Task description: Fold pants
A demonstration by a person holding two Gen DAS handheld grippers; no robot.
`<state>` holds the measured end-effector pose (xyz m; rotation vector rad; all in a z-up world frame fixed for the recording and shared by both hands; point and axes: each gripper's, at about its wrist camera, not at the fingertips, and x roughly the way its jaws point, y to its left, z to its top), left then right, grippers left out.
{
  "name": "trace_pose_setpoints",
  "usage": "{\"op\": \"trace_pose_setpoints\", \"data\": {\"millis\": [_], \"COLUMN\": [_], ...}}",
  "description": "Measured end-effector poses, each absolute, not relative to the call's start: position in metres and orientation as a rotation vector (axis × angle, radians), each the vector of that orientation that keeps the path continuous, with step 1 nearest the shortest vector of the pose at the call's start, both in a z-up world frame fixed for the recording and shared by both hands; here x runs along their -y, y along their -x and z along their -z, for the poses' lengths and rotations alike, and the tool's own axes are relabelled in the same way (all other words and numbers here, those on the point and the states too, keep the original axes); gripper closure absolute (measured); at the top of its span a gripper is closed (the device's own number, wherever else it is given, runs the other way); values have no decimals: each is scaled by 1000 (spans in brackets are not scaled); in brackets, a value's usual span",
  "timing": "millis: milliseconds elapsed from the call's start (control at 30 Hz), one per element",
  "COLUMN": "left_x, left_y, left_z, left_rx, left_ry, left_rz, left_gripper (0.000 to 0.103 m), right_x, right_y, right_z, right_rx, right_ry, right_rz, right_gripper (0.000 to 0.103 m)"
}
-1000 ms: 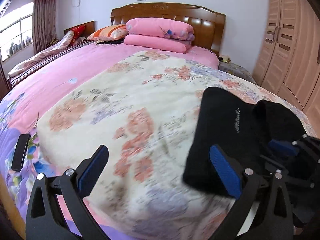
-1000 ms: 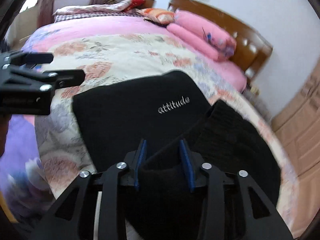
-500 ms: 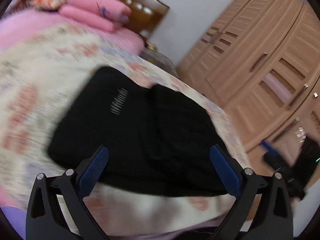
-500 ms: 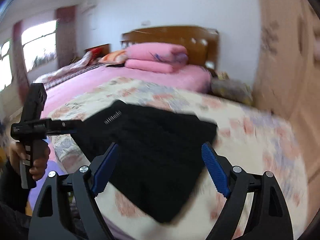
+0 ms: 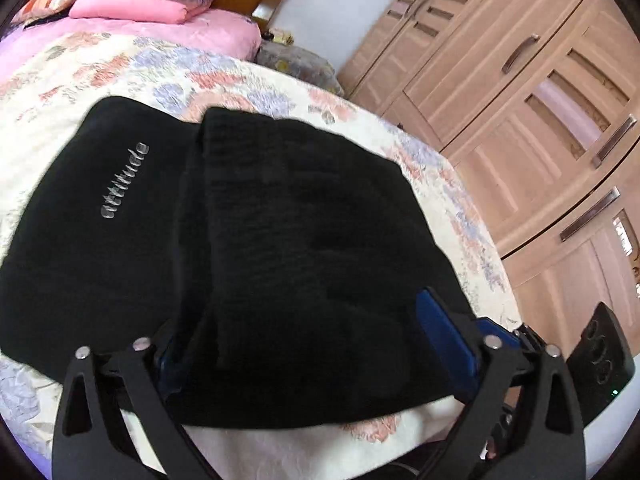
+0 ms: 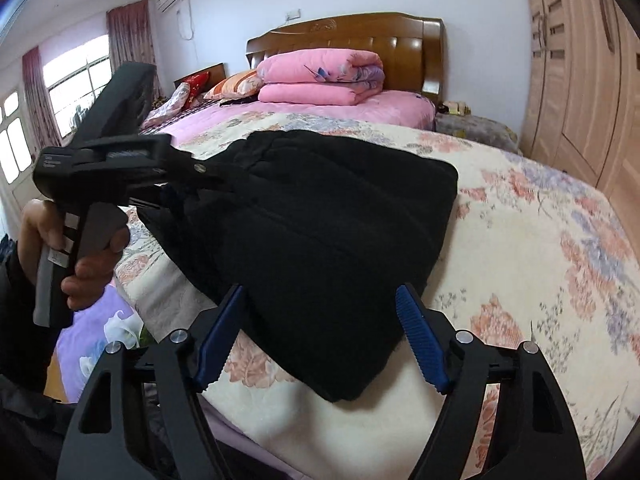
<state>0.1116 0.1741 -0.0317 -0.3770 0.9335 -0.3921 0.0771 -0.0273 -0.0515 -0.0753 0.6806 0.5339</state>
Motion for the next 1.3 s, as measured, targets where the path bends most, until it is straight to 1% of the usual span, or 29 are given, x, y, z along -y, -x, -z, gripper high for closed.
{"op": "trace_pose_setpoints", "data": {"millis": [33,133,200,233,267,300,500,667,767,833,933,967,1033,1100,1133,1167,1200,1300], "left_x": [-172,-174,-174,-172,-172,-171,-131,-108,-126,-164,-217,-238,-271,-299,-306,-309,-308,-300], "left_y": [-115,-118,-114,-110,-109,-108,-122,-133,-131,-122,-109,-106,-105,-110,-108,-104,-96,-93], "left_z": [37,45,38,30,24,16,-46,-76,-93,-99,-84,-69,-27,33,54,64,63,49], "left_rx": [-941,-915,-884,-865,-854,-843,-785,-751,-712,-670,-651,-666,-727,-829,-845,-814,-760,-730], "left_ry": [377,412,403,400,411,429,396,374,399,447,481,491,526,624,657,677,652,617], "left_rz": [376,384,374,377,387,406,523,558,560,526,438,400,326,301,296,319,337,315], "left_gripper": [30,55,62,64,65,66,69,70,70,70,70,70,70,70,70,70,70,70], "right_x": [29,33,39,41,44,47,35,25,5,-2,-16,-21,-32,-32,-30,-29,-29,-27], "right_y": [-77,-71,-63,-58,-53,-49,-57,-88,-97,-93,-84,-84,-88,-91,-93,-93,-94,-95], "right_z": [52,52,51,50,52,56,74,82,89,86,77,78,87,93,93,93,92,91], "right_rx": [-681,-671,-647,-641,-641,-651,-714,-730,-739,-703,-631,-632,-667,-683,-691,-696,-696,-707], "right_ry": [69,65,67,64,60,54,84,20,125,172,268,295,337,325,313,312,314,315], "right_rz": [-531,-523,-536,-546,-562,-576,-504,-369,-299,-263,-219,-217,-230,-238,-243,-246,-243,-237], "right_gripper": [28,28,27,25,18,13,13,13,13,12,11,11,10,9,9,8,7,7]}}
